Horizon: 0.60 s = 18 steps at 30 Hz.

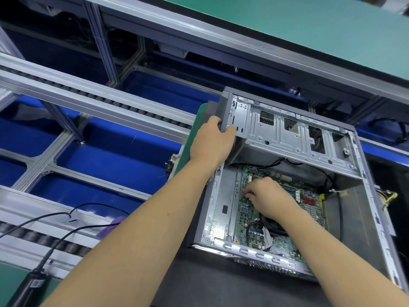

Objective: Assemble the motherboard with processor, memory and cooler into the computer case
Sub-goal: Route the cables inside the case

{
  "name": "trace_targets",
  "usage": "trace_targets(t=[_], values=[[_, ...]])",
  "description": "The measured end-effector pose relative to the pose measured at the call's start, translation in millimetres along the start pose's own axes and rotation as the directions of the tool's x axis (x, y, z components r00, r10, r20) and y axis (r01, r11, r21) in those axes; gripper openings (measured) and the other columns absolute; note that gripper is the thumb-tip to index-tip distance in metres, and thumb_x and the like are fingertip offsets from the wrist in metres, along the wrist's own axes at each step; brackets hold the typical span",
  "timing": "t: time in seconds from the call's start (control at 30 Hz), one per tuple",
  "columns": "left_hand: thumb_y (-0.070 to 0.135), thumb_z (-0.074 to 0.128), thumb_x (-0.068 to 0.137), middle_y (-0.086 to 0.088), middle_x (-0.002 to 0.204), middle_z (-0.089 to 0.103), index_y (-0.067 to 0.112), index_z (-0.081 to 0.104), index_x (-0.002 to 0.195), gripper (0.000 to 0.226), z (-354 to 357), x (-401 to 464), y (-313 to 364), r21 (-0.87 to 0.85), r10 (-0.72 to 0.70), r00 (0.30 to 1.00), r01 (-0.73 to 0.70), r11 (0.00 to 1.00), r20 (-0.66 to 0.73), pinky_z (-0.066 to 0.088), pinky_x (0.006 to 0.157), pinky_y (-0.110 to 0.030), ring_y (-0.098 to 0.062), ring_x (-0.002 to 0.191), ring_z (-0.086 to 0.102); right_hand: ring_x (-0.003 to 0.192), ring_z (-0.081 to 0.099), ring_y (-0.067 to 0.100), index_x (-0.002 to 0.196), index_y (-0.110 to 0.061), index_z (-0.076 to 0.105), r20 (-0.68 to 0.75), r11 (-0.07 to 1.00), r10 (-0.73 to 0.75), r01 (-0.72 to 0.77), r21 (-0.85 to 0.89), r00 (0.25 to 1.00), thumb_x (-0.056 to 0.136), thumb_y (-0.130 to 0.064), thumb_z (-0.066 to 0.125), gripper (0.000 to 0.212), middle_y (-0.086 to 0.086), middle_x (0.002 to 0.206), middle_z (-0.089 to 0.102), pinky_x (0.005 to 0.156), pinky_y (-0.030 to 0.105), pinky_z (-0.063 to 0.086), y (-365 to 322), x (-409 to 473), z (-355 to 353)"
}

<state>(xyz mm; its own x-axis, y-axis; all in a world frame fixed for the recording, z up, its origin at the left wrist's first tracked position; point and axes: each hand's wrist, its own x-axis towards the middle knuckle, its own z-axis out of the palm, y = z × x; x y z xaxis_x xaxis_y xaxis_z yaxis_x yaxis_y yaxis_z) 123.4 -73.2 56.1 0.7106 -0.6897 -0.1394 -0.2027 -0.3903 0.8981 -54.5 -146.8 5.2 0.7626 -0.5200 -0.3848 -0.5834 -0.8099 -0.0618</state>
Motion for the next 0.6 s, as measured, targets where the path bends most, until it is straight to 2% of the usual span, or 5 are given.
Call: trace_targets(t=[0.23,0.6], values=[[0.04,0.048,0.096,0.002,0.115,0.061,0.021,0.049,0.132,0.041,-0.3,-0.3,0.6,-0.003,0.0,1.0,0.0,1.0,0.001,0.056,0.085,-0.046,-0.021,0.093,0.063,0.095,0.063,0.028,0.098,-0.012,0.073,-0.017,1.0,-0.004,0.004,0.003,1.0,0.1,-0.019,0.056,0.018,0.008,0.101,0.07,0.081,0.038,0.054,1.4,-1.6,-2.1],[0.041,0.049,0.095,0.001,0.119,0.061,0.022,0.05,0.13,0.039,0.3,-0.1,-0.2,-0.022,-0.01,1.0,0.01,1.0,0.006,0.056,0.086,-0.046,-0.022,0.097,0.062,0.097,0.064,0.025,0.1,-0.015,0.076,-0.023,0.999,0.012,-0.011,0.039,1.0,0.099,-0.019,0.059,0.017,0.005,0.103,0.071,0.084,0.036,0.054,2.1,-0.3,0.6]])
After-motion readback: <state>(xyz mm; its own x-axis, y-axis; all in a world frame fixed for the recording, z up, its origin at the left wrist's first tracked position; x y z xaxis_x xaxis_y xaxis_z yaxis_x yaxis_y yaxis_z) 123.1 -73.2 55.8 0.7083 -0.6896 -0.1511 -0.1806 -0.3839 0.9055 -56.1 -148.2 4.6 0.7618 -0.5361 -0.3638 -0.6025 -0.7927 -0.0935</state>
